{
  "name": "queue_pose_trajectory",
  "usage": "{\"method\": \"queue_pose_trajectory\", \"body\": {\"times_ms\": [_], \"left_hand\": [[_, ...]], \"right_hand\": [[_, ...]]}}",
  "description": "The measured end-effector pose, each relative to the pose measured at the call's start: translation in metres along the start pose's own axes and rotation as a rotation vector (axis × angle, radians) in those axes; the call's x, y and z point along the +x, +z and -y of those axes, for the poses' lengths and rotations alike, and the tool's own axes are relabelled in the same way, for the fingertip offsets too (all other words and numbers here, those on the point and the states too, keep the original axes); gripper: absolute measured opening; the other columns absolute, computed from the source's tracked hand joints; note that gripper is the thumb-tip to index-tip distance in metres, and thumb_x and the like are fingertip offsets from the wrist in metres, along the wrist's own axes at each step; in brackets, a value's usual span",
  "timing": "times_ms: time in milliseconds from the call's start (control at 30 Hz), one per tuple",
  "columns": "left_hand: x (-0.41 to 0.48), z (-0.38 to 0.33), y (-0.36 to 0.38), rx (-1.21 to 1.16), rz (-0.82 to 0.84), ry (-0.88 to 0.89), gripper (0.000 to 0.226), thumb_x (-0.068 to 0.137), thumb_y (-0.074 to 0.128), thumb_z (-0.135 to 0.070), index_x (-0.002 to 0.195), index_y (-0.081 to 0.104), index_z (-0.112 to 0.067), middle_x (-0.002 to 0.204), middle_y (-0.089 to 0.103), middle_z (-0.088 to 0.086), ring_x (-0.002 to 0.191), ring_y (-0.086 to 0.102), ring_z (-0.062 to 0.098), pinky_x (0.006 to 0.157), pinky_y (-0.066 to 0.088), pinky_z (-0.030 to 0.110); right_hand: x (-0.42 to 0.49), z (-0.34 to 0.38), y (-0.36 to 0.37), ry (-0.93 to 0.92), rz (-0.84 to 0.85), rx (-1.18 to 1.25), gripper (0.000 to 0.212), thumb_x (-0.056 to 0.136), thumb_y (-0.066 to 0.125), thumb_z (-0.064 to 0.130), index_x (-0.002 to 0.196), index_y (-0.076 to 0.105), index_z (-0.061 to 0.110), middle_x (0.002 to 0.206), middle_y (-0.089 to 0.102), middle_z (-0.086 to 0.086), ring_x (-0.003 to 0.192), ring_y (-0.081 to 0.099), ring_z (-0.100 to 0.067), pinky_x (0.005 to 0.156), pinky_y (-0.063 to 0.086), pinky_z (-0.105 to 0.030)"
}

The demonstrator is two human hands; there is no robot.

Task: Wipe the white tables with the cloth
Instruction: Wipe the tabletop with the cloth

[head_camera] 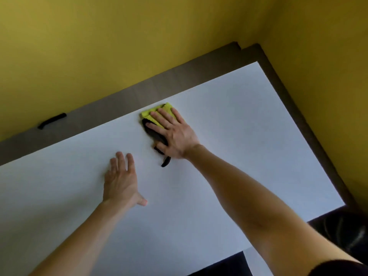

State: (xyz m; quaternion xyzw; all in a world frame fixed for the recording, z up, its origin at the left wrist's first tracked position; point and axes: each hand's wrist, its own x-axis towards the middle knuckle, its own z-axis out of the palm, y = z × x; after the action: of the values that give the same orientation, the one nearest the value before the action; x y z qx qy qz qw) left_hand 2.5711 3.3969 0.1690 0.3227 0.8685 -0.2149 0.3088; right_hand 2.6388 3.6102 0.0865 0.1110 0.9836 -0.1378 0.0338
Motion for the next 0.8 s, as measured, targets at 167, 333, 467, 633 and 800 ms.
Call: {"method": "queue_pose_trajectory", "body": {"times_ms": [167, 333, 467, 633, 800], "left_hand": [[0.004, -0.051, -0.025, 0.033, -0.082, 0.162, 0.166, 0.060, 0.095, -0.072, 0.169, -0.019, -0.020, 0.178, -0.024, 0.013, 0.168, -0.010, 0.033, 0.132, 0.023, 0.050], [0.009, -0.094, -0.038, 0.026, -0.125, 0.260, 0.164, 0.060, 0.095, -0.071, 0.170, -0.016, -0.021, 0.180, -0.018, 0.010, 0.168, -0.009, 0.029, 0.132, 0.024, 0.049], [0.010, -0.085, -0.040, 0.081, -0.118, 0.244, 0.165, 0.058, 0.097, -0.070, 0.171, -0.015, -0.022, 0.180, -0.015, 0.011, 0.169, -0.005, 0.028, 0.132, 0.025, 0.048], [0.009, -0.087, -0.037, 0.146, -0.131, 0.280, 0.164, 0.057, 0.095, -0.073, 0.171, -0.011, -0.021, 0.180, -0.012, 0.014, 0.169, -0.005, 0.029, 0.130, 0.027, 0.048], [0.005, -0.150, -0.038, 0.071, -0.188, 0.528, 0.148, 0.068, 0.087, -0.073, 0.173, -0.007, -0.027, 0.181, -0.010, 0.007, 0.168, -0.005, 0.024, 0.132, 0.022, 0.053]], "right_hand": [[-0.120, -0.179, -0.038, 0.587, -0.154, 0.051, 0.073, 0.101, 0.042, 0.060, 0.170, 0.031, 0.037, 0.181, 0.021, -0.002, 0.169, 0.009, -0.029, 0.135, -0.001, -0.059], [-0.170, -0.164, -0.029, 0.876, -0.245, -0.029, 0.072, 0.100, 0.048, 0.054, 0.168, 0.037, 0.032, 0.178, 0.027, -0.007, 0.168, 0.012, -0.034, 0.133, 0.004, -0.065], [-0.150, -0.023, 0.005, 0.484, -0.192, 0.060, 0.083, 0.095, 0.055, 0.056, 0.170, 0.034, 0.028, 0.181, 0.019, -0.008, 0.169, 0.007, -0.034, 0.132, 0.005, -0.066], [-0.185, 0.013, 0.024, 0.281, -0.165, 0.108, 0.082, 0.097, 0.058, 0.051, 0.171, 0.033, 0.028, 0.182, 0.013, -0.004, 0.170, 0.002, -0.029, 0.135, 0.006, -0.060], [-0.310, -0.057, 0.017, 0.801, -0.319, 0.073, 0.074, 0.100, 0.059, 0.051, 0.168, 0.039, 0.032, 0.181, 0.022, 0.000, 0.169, 0.009, -0.026, 0.132, 0.014, -0.064]]}}
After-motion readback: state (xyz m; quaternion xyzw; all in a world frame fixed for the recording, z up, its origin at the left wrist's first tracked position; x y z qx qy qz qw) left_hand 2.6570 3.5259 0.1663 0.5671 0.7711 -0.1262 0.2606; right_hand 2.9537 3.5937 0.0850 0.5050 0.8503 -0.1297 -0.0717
